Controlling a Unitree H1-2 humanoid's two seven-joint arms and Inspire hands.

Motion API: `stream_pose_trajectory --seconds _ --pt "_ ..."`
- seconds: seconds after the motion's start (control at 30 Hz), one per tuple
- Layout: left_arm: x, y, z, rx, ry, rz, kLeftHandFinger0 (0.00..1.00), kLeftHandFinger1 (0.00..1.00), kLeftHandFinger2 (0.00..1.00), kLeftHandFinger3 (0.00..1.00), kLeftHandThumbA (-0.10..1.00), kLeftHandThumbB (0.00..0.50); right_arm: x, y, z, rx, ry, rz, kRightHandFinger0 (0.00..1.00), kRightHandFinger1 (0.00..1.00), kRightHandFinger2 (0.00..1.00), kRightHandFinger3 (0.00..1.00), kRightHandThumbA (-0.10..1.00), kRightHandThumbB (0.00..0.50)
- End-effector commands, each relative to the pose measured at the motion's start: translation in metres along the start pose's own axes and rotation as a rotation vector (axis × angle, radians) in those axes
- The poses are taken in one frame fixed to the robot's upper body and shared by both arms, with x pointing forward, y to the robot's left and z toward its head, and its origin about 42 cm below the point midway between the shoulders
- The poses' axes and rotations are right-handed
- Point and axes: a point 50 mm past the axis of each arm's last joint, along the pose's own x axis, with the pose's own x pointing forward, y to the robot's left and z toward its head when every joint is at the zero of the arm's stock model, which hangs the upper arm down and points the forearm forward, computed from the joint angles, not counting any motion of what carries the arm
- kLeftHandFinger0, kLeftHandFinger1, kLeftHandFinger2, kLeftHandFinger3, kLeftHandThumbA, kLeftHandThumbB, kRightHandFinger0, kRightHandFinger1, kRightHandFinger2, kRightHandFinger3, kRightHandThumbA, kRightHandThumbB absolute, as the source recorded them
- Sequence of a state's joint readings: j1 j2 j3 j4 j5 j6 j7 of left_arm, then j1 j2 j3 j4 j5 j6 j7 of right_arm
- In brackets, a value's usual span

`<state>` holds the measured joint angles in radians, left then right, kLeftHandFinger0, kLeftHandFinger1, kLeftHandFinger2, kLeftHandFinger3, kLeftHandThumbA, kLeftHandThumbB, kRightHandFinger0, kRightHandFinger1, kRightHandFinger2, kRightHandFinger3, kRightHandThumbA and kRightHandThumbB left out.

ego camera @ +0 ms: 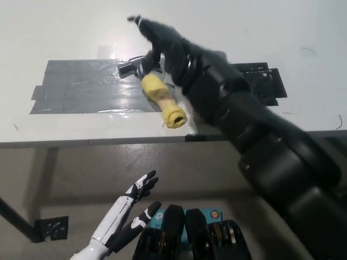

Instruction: The robot picks the hammer placed on top of the gray container with right hand and places it on the grey area of the desk

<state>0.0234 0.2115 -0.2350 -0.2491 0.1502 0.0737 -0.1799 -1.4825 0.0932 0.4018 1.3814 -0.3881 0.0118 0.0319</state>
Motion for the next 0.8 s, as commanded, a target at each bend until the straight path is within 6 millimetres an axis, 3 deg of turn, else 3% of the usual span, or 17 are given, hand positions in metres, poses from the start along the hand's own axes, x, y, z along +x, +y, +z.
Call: stream_pose_trajectory --seconds 0.0,0.03,0.07,0.1,0.13,0.17,0.2,0.23,0.3,0.37,0.43,0.57,0.63,0.77 --pt "0.009 0.005 0.007 0.034 -0.053 0.015 1.0 1.0 1.0 1.0 0.87 0.151 -0.012 -0.11 0.065 0.021 -0.273 -0.15 1.0 1.0 1.0 1.0 1.0 0.5" --pt "0.012 0.007 0.007 0.036 -0.06 0.024 1.0 1.0 1.0 1.0 0.88 0.161 -0.025 -0.142 0.071 0.012 -0.347 -0.193 1.0 1.0 1.0 1.0 1.0 0.491" --pt "0.013 0.008 0.007 0.035 -0.061 0.027 1.0 1.0 1.0 1.0 0.88 0.162 -0.029 -0.148 0.073 0.009 -0.362 -0.201 1.0 1.0 1.0 1.0 1.0 0.491" --pt "0.016 0.009 0.006 0.029 -0.06 0.037 1.0 1.0 1.0 1.0 0.9 0.183 -0.045 -0.17 0.072 0.005 -0.432 -0.232 1.0 1.0 1.0 1.0 1.0 0.47" --pt "0.018 0.011 0.006 0.028 -0.063 0.044 1.0 1.0 1.0 1.0 0.92 0.202 -0.058 -0.183 0.071 0.003 -0.471 -0.249 1.0 1.0 1.0 1.0 1.0 0.494" --pt "0.02 0.013 0.007 0.025 -0.065 0.054 1.0 1.0 1.0 1.0 0.94 0.216 -0.076 -0.197 0.068 0.01 -0.506 -0.263 1.0 1.0 1.0 1.0 1.0 0.487" --pt "0.021 0.014 0.007 0.023 -0.063 0.063 1.0 1.0 1.0 1.0 0.95 0.228 -0.097 -0.208 0.063 0.008 -0.532 -0.28 1.0 1.0 1.0 1.0 1.0 0.458" --pt "0.023 0.02 0.005 0.015 -0.057 0.078 1.0 1.0 1.0 1.0 0.96 0.247 -0.13 -0.218 0.055 -0.022 -0.566 -0.309 1.0 1.0 1.0 1.0 1.0 0.445" --pt "0.025 0.026 0.004 0.008 -0.061 0.106 1.0 1.0 1.0 1.0 1.0 0.269 -0.167 -0.223 0.045 -0.07 -0.611 -0.331 1.0 1.0 1.0 1.0 1.0 0.435" --pt "0.028 0.035 0.003 -0.006 -0.064 0.136 1.0 1.0 1.0 1.0 1.0 0.293 -0.201 -0.223 0.031 -0.087 -0.642 -0.341 1.0 1.0 1.0 1.0 1.0 0.416" --pt "0.031 0.045 0.0 -0.014 -0.074 0.17 1.0 1.0 1.0 1.0 1.0 0.3 -0.241 -0.213 0.01 -0.065 -0.66 -0.355 1.0 1.0 1.0 1.0 1.0 0.437" --pt "0.039 0.064 -0.003 -0.038 -0.072 0.2 1.0 1.0 1.0 1.0 1.0 0.329 -0.291 -0.195 -0.02 -0.074 -0.676 -0.38 1.0 1.0 1.0 1.0 1.0 0.443" --pt "0.042 0.07 -0.003 -0.046 -0.075 0.21 1.0 1.0 1.0 1.0 1.0 0.326 -0.311 -0.183 -0.033 -0.042 -0.679 -0.396 1.0 1.0 1.0 1.0 1.0 0.418" --pt "0.044 0.076 -0.007 -0.073 -0.069 0.226 1.0 1.0 1.0 1.0 1.0 0.339 -0.352 -0.144 -0.067 0.069 -0.689 -0.423 1.0 1.0 1.0 1.0 1.0 0.405"
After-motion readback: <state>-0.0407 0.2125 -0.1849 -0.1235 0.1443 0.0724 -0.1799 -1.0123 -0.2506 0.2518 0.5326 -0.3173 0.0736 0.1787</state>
